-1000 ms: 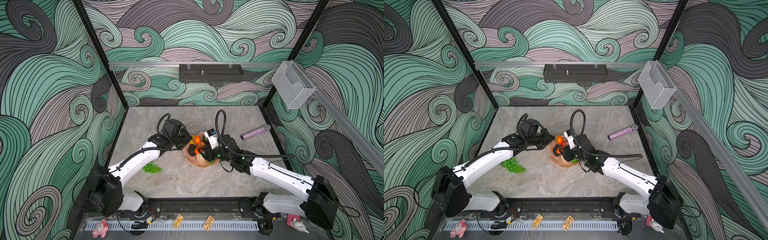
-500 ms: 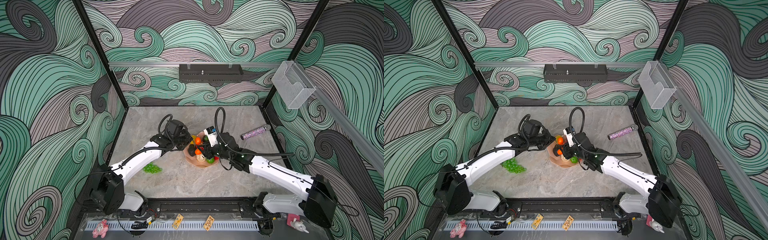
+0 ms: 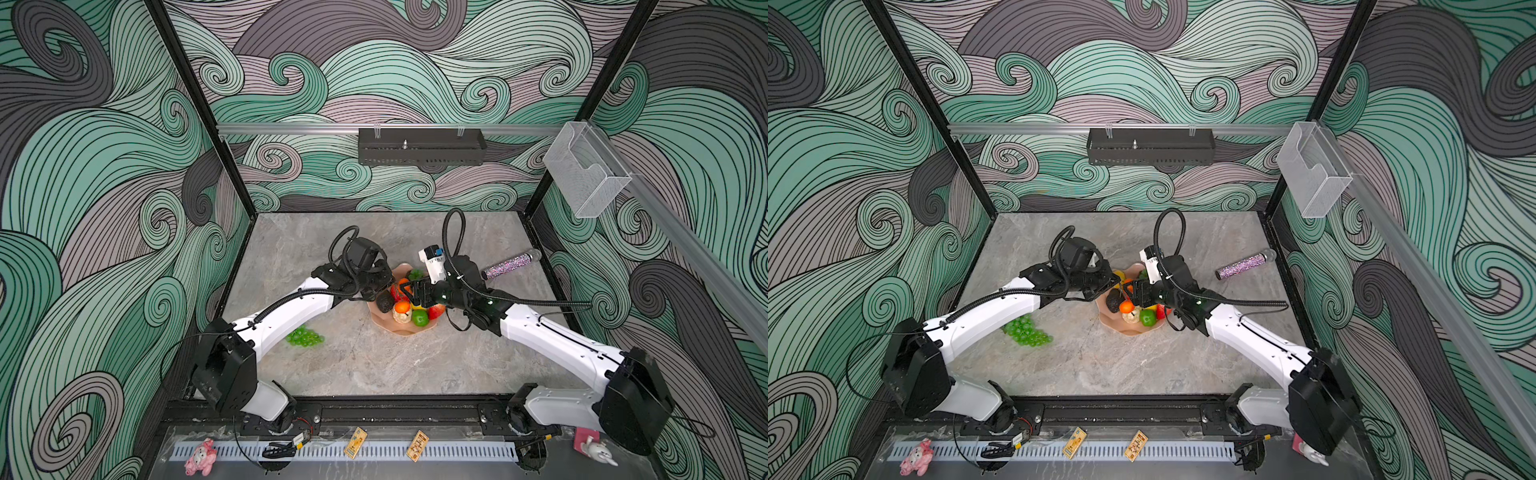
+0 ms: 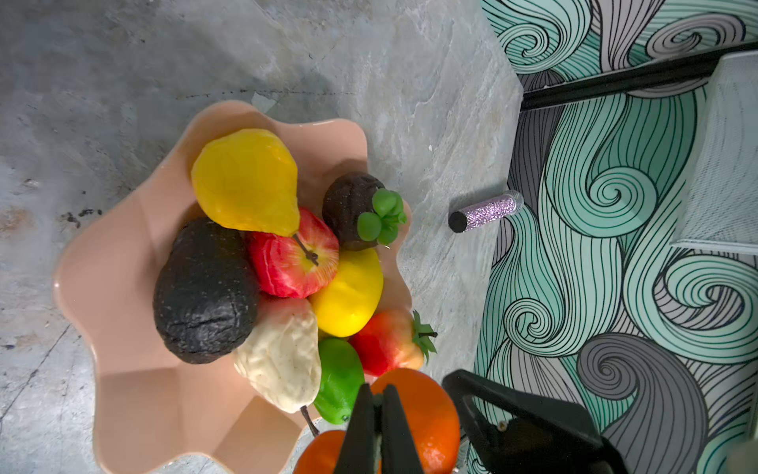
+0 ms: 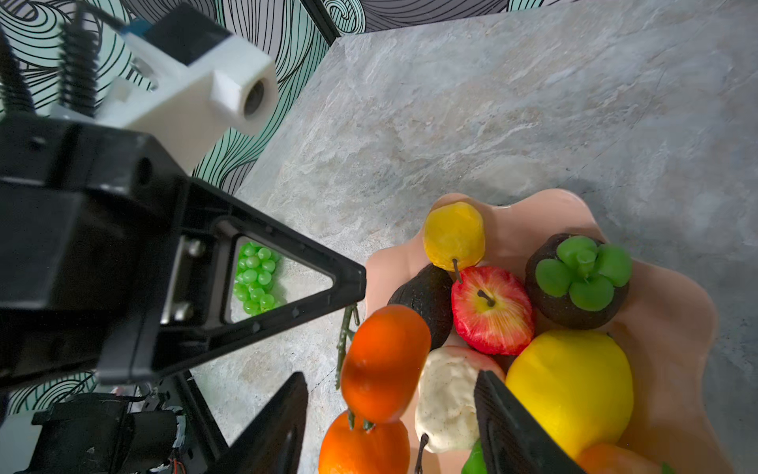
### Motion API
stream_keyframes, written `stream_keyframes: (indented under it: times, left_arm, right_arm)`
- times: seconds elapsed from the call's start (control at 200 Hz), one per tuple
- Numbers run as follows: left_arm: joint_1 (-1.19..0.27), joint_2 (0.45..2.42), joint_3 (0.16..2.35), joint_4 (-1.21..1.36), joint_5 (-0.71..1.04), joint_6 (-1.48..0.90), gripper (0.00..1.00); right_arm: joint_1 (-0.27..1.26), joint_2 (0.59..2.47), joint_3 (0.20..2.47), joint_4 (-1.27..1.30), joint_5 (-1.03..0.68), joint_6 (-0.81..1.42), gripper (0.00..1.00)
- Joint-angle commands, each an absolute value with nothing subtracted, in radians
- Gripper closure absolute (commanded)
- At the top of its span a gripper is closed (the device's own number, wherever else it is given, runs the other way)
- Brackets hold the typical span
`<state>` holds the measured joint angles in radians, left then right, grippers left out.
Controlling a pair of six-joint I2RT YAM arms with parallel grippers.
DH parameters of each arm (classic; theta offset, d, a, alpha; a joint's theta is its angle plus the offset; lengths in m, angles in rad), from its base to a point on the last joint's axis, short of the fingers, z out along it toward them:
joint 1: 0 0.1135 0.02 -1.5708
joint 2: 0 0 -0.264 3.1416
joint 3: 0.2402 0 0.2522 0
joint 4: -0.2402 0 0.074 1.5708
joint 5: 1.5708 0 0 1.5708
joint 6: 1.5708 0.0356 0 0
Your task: Place and organize the fake fruits in the fruit bowl
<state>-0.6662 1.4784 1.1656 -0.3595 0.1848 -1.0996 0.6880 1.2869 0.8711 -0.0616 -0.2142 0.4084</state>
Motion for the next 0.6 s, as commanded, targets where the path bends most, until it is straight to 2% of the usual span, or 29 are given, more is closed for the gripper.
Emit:
stream_keyframes:
  times: [0.0, 0.32, 0.595]
  left_arm:
    - [-0.693, 1.494, 1.236, -0.425, 0.150, -1.008, 1.00]
    - [-0.736, 1.527, 1.291, -0.505, 0.078, -0.945, 1.00]
    - [-0.757, 1.547, 1.321, -0.549, 0.025, -0.912, 1.00]
  right_arm:
    - [0.682, 1.292, 0.881, -0.062, -0.263, 0.433, 0.35]
    - [0.676, 1.284, 0.881, -0.097, -0.231, 0.454, 0.47]
    - [0.676, 1.292, 0.895, -0.126, -0.207, 0.453, 0.47]
